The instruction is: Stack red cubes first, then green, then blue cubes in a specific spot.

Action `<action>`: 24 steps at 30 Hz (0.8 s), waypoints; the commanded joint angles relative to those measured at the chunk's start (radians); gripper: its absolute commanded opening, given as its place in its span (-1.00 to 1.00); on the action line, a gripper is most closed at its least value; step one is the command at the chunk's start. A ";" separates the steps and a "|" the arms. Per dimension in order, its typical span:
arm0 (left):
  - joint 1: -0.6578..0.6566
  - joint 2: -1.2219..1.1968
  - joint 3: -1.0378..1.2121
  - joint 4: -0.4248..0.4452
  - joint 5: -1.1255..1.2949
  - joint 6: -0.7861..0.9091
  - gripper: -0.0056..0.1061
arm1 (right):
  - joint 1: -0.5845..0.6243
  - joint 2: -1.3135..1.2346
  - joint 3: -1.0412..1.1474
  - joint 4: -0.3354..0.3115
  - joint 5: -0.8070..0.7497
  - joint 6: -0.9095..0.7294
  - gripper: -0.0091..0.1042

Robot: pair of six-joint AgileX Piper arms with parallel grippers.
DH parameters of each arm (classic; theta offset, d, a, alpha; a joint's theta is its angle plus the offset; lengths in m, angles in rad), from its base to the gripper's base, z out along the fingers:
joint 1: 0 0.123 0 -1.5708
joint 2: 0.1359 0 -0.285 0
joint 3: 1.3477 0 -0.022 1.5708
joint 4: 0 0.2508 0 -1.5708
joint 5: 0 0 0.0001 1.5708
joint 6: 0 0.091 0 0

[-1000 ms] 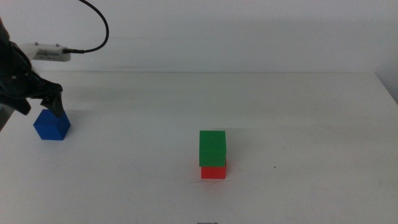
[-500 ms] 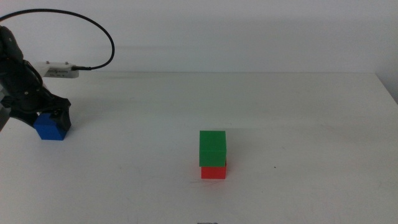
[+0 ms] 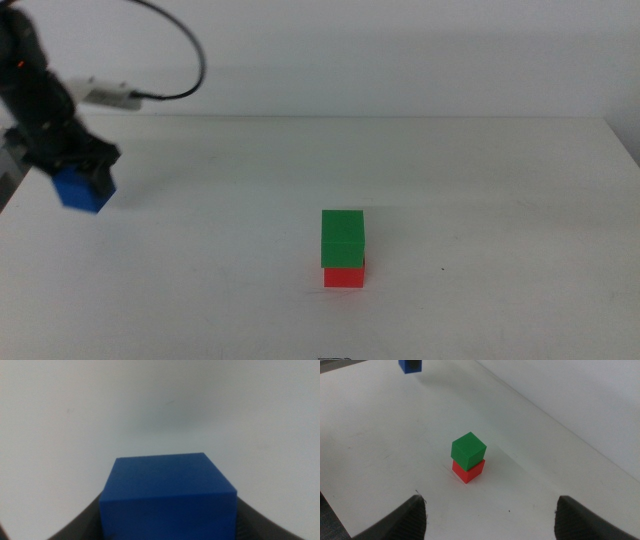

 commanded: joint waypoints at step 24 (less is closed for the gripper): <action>-0.799 -0.256 -0.017 0.094 0.105 -1.020 -0.93 | 0.001 0.002 -0.023 -0.003 -0.073 -0.005 0.33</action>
